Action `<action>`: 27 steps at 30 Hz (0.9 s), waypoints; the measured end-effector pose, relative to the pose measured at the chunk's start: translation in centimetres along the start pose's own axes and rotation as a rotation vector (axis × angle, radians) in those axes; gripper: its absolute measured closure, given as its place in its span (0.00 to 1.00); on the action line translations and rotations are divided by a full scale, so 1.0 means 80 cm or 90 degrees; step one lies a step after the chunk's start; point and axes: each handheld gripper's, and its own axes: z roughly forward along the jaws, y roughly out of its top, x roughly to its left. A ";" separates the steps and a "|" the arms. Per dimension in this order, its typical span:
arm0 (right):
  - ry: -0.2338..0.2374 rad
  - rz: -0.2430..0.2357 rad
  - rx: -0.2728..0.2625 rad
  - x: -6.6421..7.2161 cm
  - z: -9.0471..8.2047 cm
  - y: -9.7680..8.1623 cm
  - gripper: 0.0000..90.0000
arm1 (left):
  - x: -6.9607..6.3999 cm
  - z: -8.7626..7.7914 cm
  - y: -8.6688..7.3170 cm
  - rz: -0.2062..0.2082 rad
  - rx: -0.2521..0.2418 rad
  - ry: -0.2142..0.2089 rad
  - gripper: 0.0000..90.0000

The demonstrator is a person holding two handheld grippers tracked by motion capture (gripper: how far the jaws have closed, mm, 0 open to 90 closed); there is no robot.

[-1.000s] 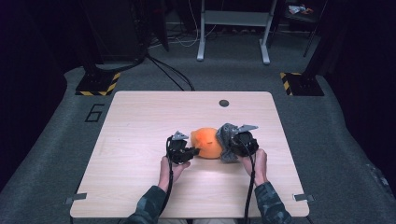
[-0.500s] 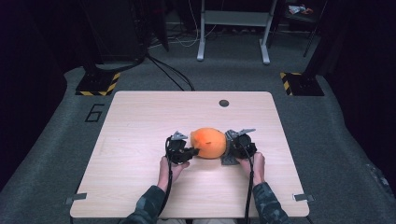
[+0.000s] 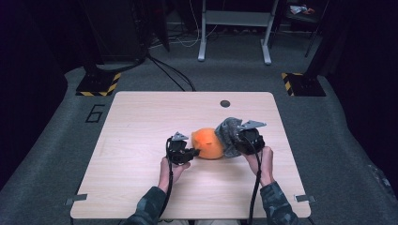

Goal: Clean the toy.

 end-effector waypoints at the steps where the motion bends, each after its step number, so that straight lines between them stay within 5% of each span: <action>1: 0.011 -0.009 -0.002 0.005 0.002 0.004 0.80 | 0.000 0.000 0.000 0.000 0.000 -0.001 0.92; 5: 0.024 -0.041 0.035 0.025 0.026 0.009 0.80 | 0.001 0.000 0.000 0.004 0.003 -0.002 0.92; 11: 0.023 -0.024 0.036 0.021 0.036 0.007 0.80 | 0.001 -0.001 -0.002 0.024 -0.013 -0.003 0.88; 15: 0.016 -0.012 0.040 0.019 0.038 0.007 0.80 | -0.005 -0.003 -0.004 0.058 -0.017 0.022 0.74; 19: 0.014 -0.010 0.037 0.016 0.041 0.009 0.80 | -0.003 -0.001 -0.007 0.054 -0.011 0.044 0.60; 27: 0.010 0.000 0.044 0.015 0.044 0.014 0.80 | -0.009 0.010 -0.014 0.099 -0.007 0.098 0.51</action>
